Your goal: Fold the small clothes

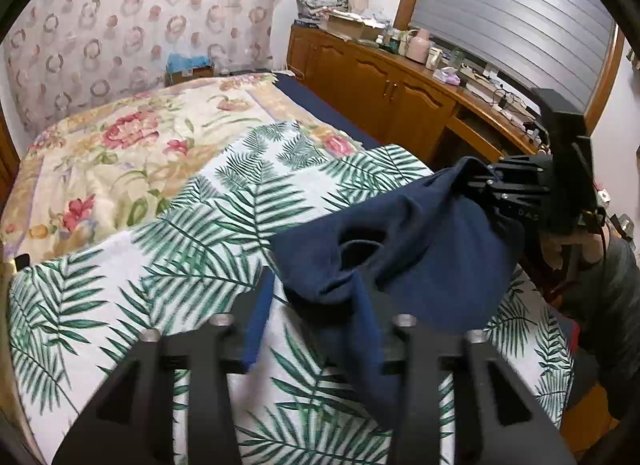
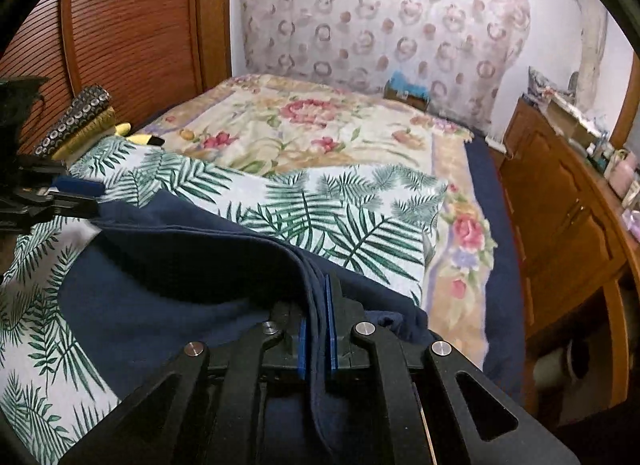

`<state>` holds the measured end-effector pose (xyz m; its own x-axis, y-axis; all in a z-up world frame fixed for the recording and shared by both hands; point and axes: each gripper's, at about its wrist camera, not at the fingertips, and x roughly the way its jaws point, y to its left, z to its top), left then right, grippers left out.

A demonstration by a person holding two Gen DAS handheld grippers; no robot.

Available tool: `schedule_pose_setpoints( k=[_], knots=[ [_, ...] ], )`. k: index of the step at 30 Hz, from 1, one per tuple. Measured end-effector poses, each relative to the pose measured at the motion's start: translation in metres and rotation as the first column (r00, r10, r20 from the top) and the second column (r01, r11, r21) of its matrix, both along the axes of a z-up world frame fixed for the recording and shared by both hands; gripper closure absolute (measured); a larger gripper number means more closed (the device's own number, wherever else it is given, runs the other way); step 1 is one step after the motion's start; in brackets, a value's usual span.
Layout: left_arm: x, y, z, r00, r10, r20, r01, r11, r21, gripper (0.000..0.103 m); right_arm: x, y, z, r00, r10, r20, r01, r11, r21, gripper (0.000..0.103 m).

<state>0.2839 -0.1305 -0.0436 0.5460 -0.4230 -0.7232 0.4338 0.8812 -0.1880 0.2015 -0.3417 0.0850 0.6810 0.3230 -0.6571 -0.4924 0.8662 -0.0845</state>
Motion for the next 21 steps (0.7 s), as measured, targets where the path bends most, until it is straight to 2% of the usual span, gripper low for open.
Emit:
schedule_pose_setpoints(
  k=[1,3,6,10,13,16,17,18,21],
  knots=[
    [0.001,0.004,0.001,1.000,0.002,-0.006,-0.002,1.000,-0.012,0.051,0.003,0.001,0.002,1.000,0.000,-0.005,0.000,1.000,0.006,0.097],
    [0.001,0.008,0.003,1.000,0.002,-0.006,-0.002,1.000,-0.013,0.049,0.007,0.000,0.004,1.000,-0.003,-0.011,0.003,1.000,0.017,0.097],
    [0.004,0.005,0.001,1.000,-0.005,-0.008,0.005,1.000,0.003,0.049,0.012,0.000,0.016,0.999,-0.034,0.019,0.034,0.999,0.000,0.088],
    [0.012,-0.002,-0.007,1.000,-0.008,-0.026,0.008,0.999,0.031,0.049,0.020,-0.009,0.041,0.979,-0.168,0.113,0.173,0.984,-0.037,0.086],
    [0.017,-0.004,-0.012,0.999,-0.009,-0.034,0.010,0.999,0.031,0.049,0.018,-0.024,0.060,0.969,-0.208,0.131,0.207,0.978,0.025,0.083],
    [0.027,-0.004,-0.016,0.999,0.005,-0.034,-0.003,0.999,0.046,0.049,0.003,-0.035,0.063,0.971,-0.204,0.124,0.199,0.979,0.052,0.061],
    [0.034,-0.004,-0.019,0.999,0.014,-0.036,-0.012,0.998,0.057,0.049,-0.003,-0.039,0.061,0.973,-0.200,0.115,0.194,0.979,0.063,0.046],
    [0.038,-0.003,-0.022,0.999,0.023,-0.040,-0.021,0.998,0.065,0.049,-0.009,-0.043,0.056,0.977,-0.190,0.093,0.183,0.980,0.080,0.039],
    [0.053,0.000,-0.030,0.998,0.045,-0.053,-0.041,0.996,0.073,0.049,-0.018,-0.052,0.036,0.984,-0.177,0.012,0.175,0.980,0.096,0.038]
  ],
)
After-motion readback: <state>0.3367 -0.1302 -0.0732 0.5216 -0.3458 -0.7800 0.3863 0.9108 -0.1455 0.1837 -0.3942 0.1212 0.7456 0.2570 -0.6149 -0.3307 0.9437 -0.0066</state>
